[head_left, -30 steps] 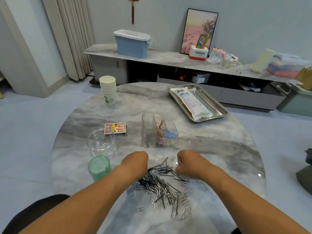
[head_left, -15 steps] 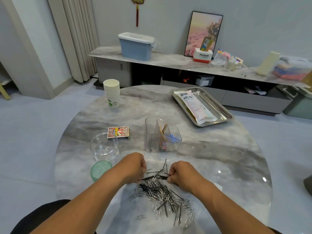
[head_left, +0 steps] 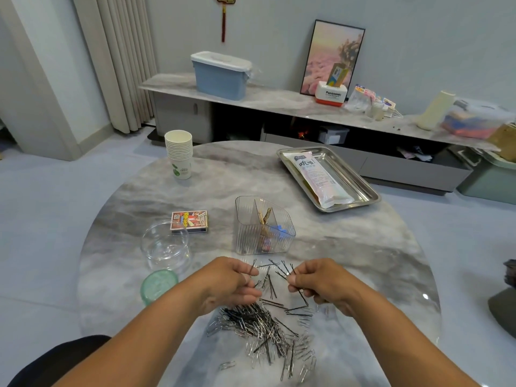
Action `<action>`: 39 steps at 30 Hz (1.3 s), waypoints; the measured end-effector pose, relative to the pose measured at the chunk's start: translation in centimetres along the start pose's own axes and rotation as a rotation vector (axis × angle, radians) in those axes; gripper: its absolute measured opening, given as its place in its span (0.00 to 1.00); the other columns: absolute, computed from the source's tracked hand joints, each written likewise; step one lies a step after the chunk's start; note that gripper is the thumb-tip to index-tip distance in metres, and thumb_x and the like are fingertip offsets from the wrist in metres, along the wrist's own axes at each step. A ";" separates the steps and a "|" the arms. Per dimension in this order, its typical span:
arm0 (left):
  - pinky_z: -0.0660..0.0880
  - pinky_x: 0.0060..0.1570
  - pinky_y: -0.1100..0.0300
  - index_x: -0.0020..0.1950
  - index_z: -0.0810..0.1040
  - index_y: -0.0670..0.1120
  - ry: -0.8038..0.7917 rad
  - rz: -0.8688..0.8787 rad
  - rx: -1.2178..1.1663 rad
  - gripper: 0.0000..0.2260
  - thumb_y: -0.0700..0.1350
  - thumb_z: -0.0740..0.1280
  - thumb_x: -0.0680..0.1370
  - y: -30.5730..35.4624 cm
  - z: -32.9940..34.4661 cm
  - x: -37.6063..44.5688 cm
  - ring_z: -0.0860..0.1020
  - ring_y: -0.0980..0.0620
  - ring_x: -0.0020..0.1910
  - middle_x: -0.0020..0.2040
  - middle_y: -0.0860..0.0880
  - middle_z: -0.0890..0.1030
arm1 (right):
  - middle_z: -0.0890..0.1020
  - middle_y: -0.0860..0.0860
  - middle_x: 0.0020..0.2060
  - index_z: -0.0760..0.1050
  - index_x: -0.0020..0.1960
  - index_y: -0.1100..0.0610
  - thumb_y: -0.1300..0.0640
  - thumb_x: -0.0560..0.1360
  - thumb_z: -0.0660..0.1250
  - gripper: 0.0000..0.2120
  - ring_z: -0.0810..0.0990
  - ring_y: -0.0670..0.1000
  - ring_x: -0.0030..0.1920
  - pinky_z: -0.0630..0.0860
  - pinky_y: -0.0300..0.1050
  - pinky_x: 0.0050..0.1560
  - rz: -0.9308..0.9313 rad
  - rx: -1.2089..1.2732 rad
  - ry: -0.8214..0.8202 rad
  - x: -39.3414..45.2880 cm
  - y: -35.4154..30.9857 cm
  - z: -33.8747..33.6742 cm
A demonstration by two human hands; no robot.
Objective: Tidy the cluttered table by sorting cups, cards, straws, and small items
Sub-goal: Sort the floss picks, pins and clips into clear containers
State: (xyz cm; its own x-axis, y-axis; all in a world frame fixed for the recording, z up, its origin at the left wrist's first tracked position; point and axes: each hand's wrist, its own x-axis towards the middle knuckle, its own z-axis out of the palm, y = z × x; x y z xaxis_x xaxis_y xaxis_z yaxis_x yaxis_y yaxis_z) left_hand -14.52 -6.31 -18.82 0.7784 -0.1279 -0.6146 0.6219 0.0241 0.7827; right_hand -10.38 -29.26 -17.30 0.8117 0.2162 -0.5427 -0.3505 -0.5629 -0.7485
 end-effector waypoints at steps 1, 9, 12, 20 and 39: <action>0.84 0.45 0.53 0.59 0.76 0.36 -0.002 -0.005 -0.034 0.09 0.31 0.60 0.82 0.1 0.2 0.1 0.86 0.43 0.48 0.51 0.35 0.83 | 0.87 0.52 0.40 0.82 0.47 0.59 0.60 0.78 0.73 0.03 0.73 0.43 0.29 0.65 0.36 0.28 0.013 0.029 -0.002 0.0 0.3 0.0; 0.83 0.51 0.48 0.59 0.73 0.39 -0.025 -0.010 -0.006 0.07 0.33 0.61 0.83 -0.2 1.5 0.4 0.86 0.43 0.44 0.44 0.39 0.83 | 0.88 0.53 0.39 0.84 0.48 0.61 0.61 0.75 0.76 0.04 0.75 0.43 0.29 0.65 0.36 0.29 -0.008 0.060 0.050 -0.1 0.1 0.3; 0.83 0.49 0.50 0.61 0.72 0.39 -0.046 -0.024 -0.096 0.09 0.31 0.61 0.82 -0.1 2.0 0.8 0.86 0.41 0.48 0.47 0.37 0.83 | 0.87 0.55 0.42 0.83 0.48 0.61 0.63 0.74 0.75 0.04 0.73 0.43 0.29 0.65 0.36 0.28 -0.005 0.211 0.028 0.1 -0.1 0.4; 0.83 0.50 0.56 0.59 0.79 0.36 -0.206 -0.035 -0.433 0.10 0.41 0.65 0.82 0.4 3.1 1.3 0.85 0.44 0.51 0.49 0.40 0.84 | 0.86 0.57 0.42 0.83 0.54 0.66 0.62 0.75 0.75 0.10 0.75 0.44 0.30 0.66 0.34 0.26 -0.026 0.413 -0.043 0.9 -0.3 2.0; 0.84 0.46 0.56 0.59 0.78 0.37 -0.162 0.014 -0.500 0.08 0.36 0.66 0.81 -0.4 3.2 1.9 0.84 0.46 0.42 0.48 0.39 0.85 | 0.85 0.59 0.38 0.82 0.57 0.61 0.71 0.75 0.71 0.13 0.83 0.50 0.36 0.80 0.39 0.35 -0.156 0.304 -0.081 -0.1 -1.4 3.4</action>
State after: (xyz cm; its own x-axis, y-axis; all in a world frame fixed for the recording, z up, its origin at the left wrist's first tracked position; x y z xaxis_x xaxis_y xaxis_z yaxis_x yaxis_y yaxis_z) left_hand -13.54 -9.69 -19.99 0.7883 -0.2753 -0.5503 0.6073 0.4917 0.6240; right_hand -11.58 -25.81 -17.50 0.8308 0.3505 -0.4323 -0.3584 -0.2574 -0.8974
